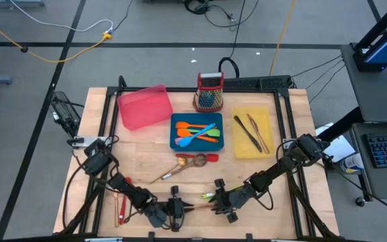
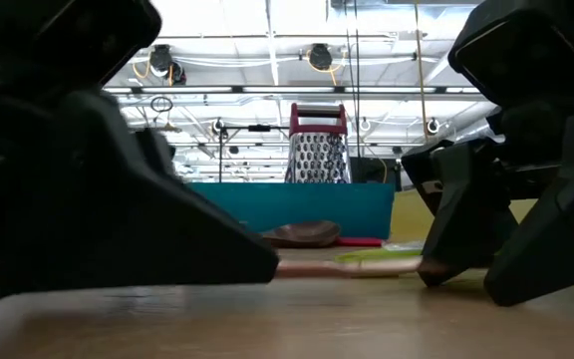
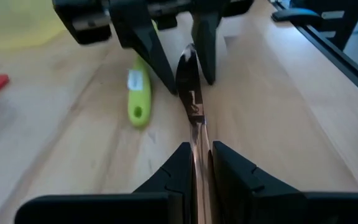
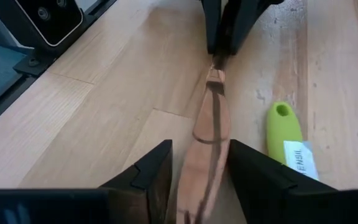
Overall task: Pick & Place Kitchen Items
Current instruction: Put the gold table knife into the yellow bin
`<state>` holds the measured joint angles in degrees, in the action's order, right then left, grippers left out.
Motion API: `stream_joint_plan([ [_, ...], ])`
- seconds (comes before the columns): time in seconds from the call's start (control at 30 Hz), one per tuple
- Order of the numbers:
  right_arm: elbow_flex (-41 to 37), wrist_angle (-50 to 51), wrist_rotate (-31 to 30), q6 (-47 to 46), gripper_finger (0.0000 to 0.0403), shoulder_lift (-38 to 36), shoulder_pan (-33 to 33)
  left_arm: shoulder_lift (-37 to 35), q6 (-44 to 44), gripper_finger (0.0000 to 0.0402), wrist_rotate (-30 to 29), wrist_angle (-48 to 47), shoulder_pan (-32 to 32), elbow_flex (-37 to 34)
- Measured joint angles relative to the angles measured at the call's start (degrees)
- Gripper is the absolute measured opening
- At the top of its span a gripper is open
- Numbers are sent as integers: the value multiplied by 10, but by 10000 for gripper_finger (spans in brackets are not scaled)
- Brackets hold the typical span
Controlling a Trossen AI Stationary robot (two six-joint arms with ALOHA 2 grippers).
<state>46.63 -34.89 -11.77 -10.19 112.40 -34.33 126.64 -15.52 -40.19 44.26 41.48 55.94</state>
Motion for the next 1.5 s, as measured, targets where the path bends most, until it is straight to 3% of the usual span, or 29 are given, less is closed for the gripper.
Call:
stream_joint_plan([
  [0.2, 0, 13, -1, -27, 150, 0, 1, -1, 50, 51, -3, 29, -8, 0],
  [0.63, -1, -15, -4, -32, 107, -1, 1, -1, 47, 51, -5, 25, -10, 1],
  [1.13, -1, -24, 30, -119, 152, -6, 7, -2, 64, 51, 1, 21, -10, 1],
  [1.5, 0, -28, 61, -186, 124, -7, 27, -2, 122, 51, -2, 22, -17, 1],
])
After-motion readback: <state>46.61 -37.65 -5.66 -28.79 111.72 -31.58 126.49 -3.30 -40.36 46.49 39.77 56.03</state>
